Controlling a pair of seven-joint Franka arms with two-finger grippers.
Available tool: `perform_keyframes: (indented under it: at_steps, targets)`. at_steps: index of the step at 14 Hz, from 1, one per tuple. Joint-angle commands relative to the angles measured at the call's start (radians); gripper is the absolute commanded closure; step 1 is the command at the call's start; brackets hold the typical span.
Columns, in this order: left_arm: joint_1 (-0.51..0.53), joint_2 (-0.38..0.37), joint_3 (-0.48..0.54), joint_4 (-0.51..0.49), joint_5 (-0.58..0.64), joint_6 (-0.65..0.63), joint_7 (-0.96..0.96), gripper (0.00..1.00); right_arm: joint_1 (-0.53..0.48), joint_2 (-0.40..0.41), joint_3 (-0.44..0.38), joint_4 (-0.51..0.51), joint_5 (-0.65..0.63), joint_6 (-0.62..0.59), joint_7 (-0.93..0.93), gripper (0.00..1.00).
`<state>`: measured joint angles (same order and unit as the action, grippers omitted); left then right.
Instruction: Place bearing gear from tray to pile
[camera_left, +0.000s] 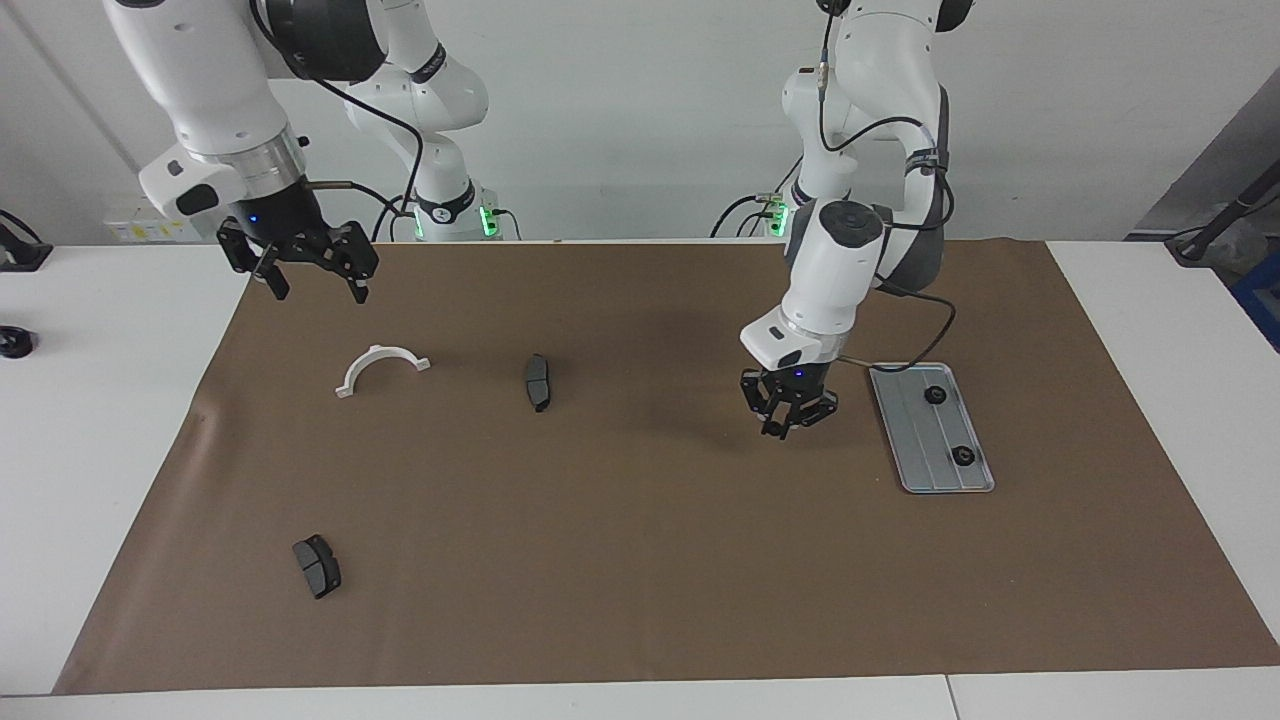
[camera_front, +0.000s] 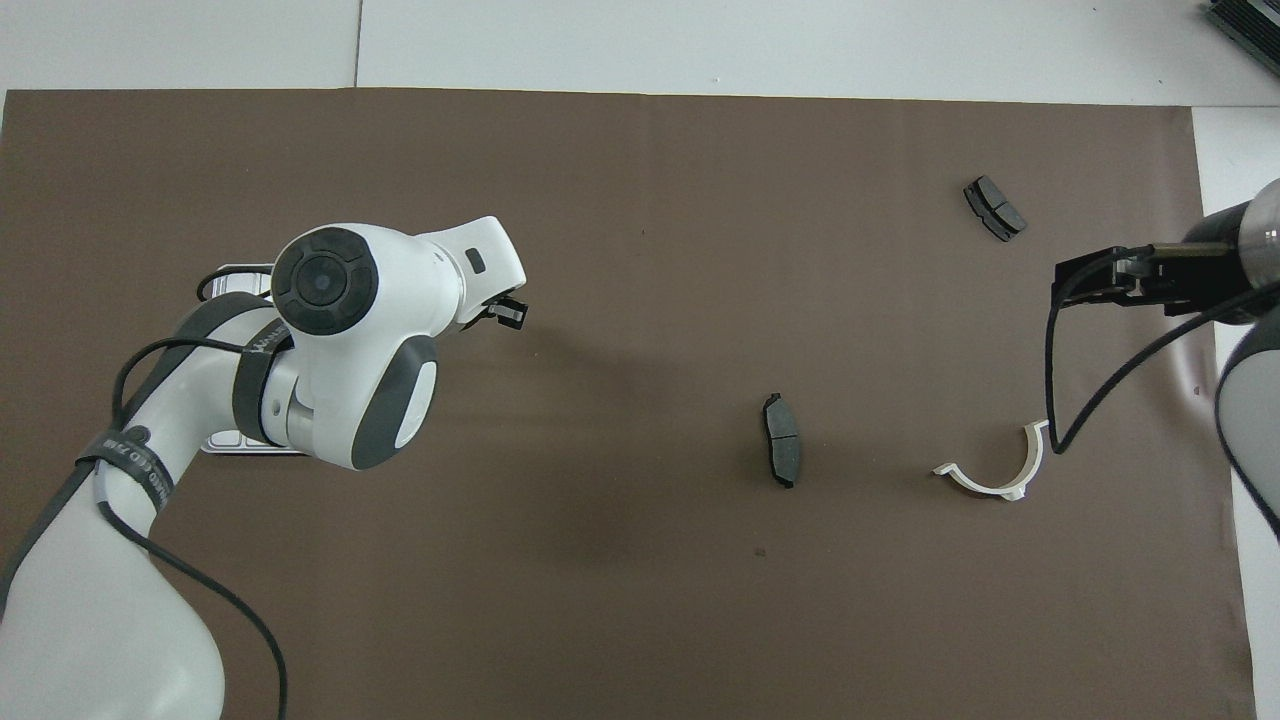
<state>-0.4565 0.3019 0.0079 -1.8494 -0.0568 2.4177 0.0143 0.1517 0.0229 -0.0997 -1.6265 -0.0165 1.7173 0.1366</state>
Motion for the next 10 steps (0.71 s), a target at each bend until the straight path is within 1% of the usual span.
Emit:
perform_keyframes:
  at_steps: [1, 3, 5, 6, 7, 10]
  targets:
    - [-0.049, 0.141, 0.017, 0.179, -0.066, 0.012, -0.005, 1.00, 0.015, 0.060, 0.005, -0.007, 0.018, 0.086, 0.027, 0.00]
    - [-0.067, 0.212, 0.017, 0.255, -0.080, 0.053, -0.007, 1.00, 0.031, 0.100, 0.006, -0.016, 0.032, 0.131, 0.037, 0.00]
    - [-0.089, 0.259, 0.001, 0.272, -0.093, 0.145, -0.007, 1.00, 0.048, 0.132, 0.005, -0.022, 0.063, 0.174, 0.057, 0.00]
    - [-0.120, 0.264, -0.002, 0.268, -0.101, 0.203, -0.008, 1.00, 0.052, 0.152, 0.005, -0.026, 0.063, 0.200, 0.061, 0.00]
    - [-0.145, 0.264, 0.000, 0.260, -0.115, 0.211, -0.010, 1.00, 0.055, 0.166, 0.006, -0.032, 0.064, 0.223, 0.083, 0.00]
    - [-0.149, 0.269, 0.000, 0.242, -0.118, 0.234, -0.011, 1.00, 0.072, 0.170, 0.006, -0.096, 0.064, 0.300, 0.098, 0.00]
